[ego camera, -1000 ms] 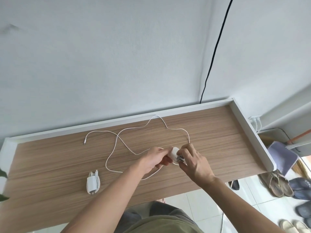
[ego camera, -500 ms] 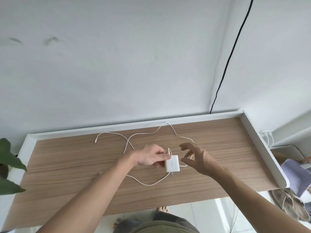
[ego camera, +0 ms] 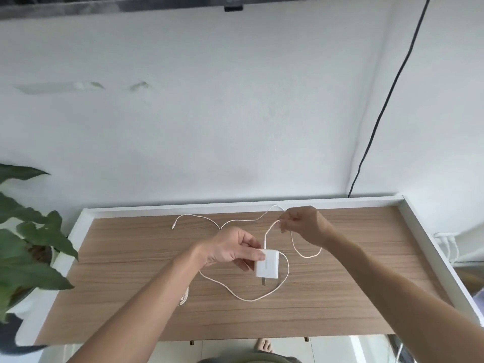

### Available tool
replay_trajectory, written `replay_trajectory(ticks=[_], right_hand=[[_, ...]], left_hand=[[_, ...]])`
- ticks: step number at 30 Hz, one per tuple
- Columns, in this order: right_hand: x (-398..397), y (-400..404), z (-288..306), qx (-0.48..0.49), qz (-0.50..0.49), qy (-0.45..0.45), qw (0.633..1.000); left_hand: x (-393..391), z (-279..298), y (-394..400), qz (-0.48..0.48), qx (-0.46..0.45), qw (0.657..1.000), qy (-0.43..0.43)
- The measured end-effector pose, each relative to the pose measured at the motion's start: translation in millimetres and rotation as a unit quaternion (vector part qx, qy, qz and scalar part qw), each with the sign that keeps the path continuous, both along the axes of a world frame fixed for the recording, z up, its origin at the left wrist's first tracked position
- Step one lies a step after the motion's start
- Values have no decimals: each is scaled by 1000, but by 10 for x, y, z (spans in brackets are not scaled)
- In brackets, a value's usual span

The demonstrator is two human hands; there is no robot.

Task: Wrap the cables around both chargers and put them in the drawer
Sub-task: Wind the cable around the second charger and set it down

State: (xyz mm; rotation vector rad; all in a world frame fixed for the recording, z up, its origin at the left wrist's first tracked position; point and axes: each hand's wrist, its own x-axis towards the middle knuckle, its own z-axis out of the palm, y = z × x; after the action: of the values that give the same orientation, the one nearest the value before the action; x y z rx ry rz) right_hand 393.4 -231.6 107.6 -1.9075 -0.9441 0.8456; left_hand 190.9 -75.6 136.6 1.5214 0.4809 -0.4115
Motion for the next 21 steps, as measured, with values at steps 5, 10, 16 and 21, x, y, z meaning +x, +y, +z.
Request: replay_trajectory(ticks=[5,10,16,21], right_hand=[[60,199,480,-7,20,15,1000],[45,336,988,-76,55,22,995],[-65,466,1341,-51,49,8,997],[-176,456,1225,29,-24,61,997]], left_hand=[[-93,61,88,33,5,999,-42],[-255,202,168,22,-16,996,-91],[-551,497,284,70,-43,984,-155],[-777,675,462,108,-73,966,-222]])
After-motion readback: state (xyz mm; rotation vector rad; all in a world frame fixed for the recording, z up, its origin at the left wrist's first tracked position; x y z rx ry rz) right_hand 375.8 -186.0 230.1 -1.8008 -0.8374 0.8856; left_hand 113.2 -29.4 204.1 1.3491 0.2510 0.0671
